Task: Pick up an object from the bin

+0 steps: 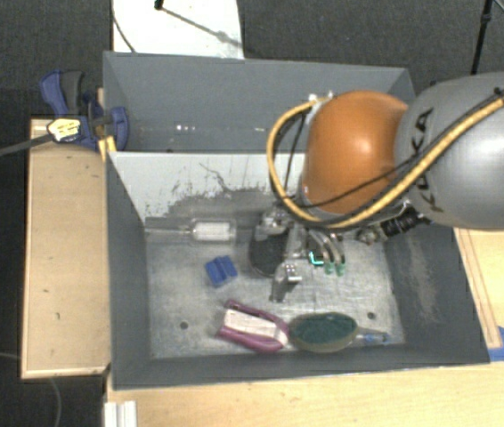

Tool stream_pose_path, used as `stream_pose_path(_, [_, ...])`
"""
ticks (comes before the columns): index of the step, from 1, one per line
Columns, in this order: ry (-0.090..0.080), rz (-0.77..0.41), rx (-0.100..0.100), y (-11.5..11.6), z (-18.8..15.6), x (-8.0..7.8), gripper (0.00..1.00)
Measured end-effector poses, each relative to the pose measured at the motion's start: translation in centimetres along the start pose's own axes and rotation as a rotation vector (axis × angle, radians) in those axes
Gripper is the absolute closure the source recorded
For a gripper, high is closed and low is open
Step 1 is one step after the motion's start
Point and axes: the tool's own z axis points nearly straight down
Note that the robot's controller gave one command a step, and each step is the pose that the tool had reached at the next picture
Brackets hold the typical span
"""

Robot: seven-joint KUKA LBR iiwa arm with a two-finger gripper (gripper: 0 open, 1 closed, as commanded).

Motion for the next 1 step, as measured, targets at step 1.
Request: stream_pose_path(1, [-0.009,-0.138,-0.003,4.47,11.47,-5.01,0.00])
